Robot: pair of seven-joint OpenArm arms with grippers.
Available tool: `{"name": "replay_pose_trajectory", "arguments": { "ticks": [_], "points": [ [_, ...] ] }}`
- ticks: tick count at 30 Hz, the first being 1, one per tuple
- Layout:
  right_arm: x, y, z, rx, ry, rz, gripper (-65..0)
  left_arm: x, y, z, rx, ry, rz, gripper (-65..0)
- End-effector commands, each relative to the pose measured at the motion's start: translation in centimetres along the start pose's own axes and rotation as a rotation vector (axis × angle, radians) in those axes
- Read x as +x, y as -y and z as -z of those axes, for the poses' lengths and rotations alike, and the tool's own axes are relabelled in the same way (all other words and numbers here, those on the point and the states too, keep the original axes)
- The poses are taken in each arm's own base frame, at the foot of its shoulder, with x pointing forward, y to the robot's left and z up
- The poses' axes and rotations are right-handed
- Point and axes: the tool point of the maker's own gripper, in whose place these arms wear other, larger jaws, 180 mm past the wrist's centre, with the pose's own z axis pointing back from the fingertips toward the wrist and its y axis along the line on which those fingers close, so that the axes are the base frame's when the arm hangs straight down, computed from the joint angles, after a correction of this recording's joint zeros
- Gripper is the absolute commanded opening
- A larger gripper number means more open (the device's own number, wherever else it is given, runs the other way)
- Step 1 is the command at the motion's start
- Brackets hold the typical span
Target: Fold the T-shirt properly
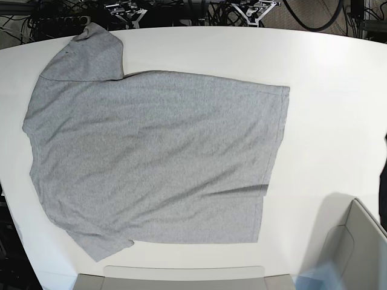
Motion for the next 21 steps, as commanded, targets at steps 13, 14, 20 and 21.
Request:
{"name": "replay_pose_trajectory", "arguments": {
  "ticks": [13,14,20,21],
  "points": [
    [-4.5,2.5,-0.8,-0.035,0.142,0.010,-65.0,-3.9,-0.7,-1.2,0.015,0.192,0.010,-64.6],
    [-5.0,2.5,-1.0,-0.036,0.168,0.010,-65.0,-3.9,-0.7,-1.4,0.015,0.226,0.011,-64.6],
    [-6.9,3.2,-2.9,-0.048,0.347,0.001,-65.0,-4.8,-1.0,-3.8,0.016,0.431,0.024,-64.6],
    [-7.0,3.2,-3.3,-0.049,0.385,-0.001,-65.0,-5.0,-1.2,-4.3,0.018,0.469,0.028,-64.6]
  ]
}}
